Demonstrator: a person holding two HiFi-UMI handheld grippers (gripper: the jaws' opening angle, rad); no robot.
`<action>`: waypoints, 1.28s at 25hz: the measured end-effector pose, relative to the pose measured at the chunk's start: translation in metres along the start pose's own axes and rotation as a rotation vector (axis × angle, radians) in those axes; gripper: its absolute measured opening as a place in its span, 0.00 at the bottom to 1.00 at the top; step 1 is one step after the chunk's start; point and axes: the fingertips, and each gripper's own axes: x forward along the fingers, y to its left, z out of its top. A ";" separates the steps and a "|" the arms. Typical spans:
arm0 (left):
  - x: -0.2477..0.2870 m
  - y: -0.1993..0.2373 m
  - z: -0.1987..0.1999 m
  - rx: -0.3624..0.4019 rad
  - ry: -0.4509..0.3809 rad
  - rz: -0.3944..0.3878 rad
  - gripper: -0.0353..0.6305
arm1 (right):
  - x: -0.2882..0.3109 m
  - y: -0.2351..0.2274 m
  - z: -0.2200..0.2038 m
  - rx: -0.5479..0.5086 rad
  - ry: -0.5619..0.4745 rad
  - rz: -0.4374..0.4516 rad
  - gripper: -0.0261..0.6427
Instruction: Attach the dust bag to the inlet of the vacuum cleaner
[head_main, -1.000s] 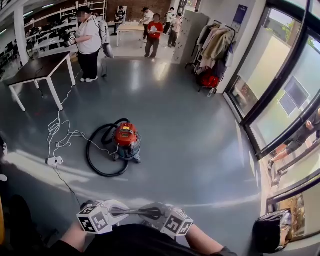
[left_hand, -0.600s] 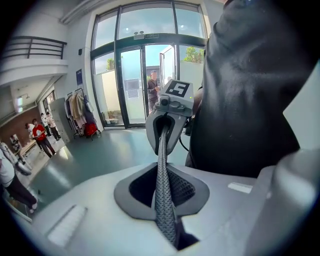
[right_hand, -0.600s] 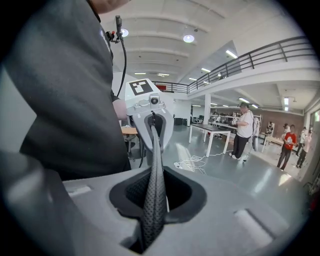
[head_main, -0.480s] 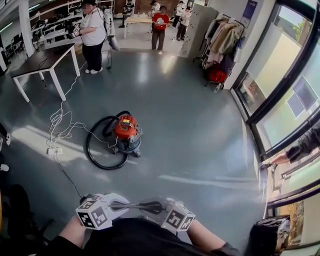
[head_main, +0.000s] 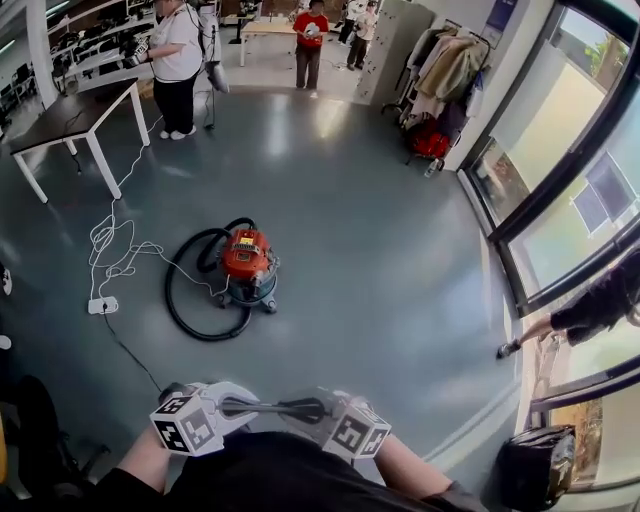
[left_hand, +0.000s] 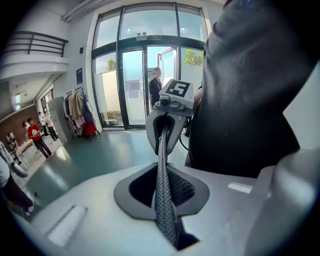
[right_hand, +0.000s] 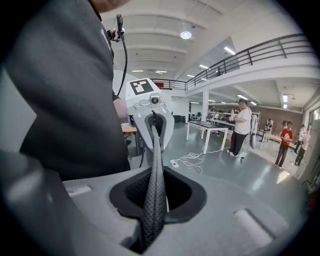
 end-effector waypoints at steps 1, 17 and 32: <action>-0.002 0.008 -0.003 0.005 -0.004 -0.007 0.12 | 0.005 -0.007 0.000 0.006 0.006 -0.009 0.08; -0.063 0.146 -0.061 0.084 -0.060 -0.121 0.12 | 0.100 -0.125 0.044 0.077 0.089 -0.148 0.08; -0.013 0.219 -0.040 -0.036 -0.031 -0.010 0.12 | 0.076 -0.208 0.012 0.015 0.061 0.022 0.08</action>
